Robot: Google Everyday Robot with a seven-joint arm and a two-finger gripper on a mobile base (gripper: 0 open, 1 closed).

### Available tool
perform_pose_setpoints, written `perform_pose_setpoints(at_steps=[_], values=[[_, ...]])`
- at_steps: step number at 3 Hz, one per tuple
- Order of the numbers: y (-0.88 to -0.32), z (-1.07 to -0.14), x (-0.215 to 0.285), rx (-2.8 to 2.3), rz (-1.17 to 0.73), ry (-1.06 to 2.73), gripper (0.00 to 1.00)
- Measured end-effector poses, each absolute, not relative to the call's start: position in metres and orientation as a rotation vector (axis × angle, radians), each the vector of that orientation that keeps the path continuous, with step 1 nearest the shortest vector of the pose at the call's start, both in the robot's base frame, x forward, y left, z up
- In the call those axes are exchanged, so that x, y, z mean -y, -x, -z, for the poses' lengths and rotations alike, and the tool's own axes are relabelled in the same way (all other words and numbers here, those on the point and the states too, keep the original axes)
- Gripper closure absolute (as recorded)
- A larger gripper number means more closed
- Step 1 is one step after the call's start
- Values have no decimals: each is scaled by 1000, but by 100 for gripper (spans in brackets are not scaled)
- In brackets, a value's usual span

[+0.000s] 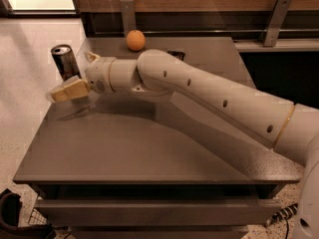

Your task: Knock redbull can over

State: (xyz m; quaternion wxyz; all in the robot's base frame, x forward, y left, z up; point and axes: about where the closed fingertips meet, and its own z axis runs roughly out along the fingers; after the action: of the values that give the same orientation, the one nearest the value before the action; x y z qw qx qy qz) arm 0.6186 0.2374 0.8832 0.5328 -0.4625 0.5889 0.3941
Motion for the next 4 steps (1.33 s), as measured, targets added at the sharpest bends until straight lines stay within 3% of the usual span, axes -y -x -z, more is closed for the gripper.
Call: perform_pose_setpoints(at_steps=[1, 3, 4], values=[[-619, -880, -245, -1403, -958, 1094, 17], [-616, -881, -249, -1399, -963, 1101, 64], [-615, -882, -252, -1396, -967, 1105, 95]])
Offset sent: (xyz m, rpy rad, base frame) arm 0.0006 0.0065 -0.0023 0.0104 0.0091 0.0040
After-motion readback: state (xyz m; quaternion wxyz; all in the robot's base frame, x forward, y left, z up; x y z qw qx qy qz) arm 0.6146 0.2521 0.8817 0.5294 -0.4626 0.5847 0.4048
